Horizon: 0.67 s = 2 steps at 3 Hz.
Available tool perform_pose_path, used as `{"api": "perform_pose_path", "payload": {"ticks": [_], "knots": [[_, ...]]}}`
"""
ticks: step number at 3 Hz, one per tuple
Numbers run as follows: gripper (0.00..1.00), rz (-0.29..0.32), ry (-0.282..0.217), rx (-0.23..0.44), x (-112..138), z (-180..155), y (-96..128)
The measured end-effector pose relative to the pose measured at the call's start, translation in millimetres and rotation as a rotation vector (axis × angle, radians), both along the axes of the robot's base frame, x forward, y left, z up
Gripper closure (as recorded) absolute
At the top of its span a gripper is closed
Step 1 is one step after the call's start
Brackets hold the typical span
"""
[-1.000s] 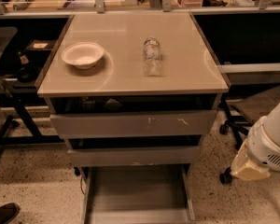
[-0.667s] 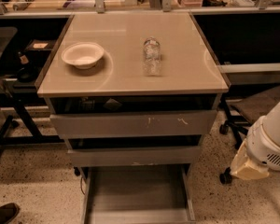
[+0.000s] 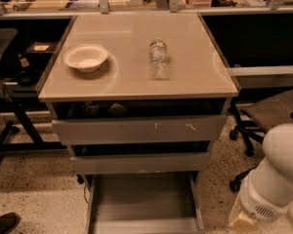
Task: Close bottom drawer
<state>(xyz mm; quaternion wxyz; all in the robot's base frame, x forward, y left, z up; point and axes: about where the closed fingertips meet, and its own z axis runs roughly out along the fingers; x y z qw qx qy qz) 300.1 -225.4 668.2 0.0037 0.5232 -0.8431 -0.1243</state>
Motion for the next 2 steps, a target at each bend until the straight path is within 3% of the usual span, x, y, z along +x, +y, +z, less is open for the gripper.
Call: {"api": "perform_pose_path", "payload": {"ticks": [2], "knots": [[1.00, -0.073, 0.199, 0.041, -48.7, -111.2, 8.0]]}}
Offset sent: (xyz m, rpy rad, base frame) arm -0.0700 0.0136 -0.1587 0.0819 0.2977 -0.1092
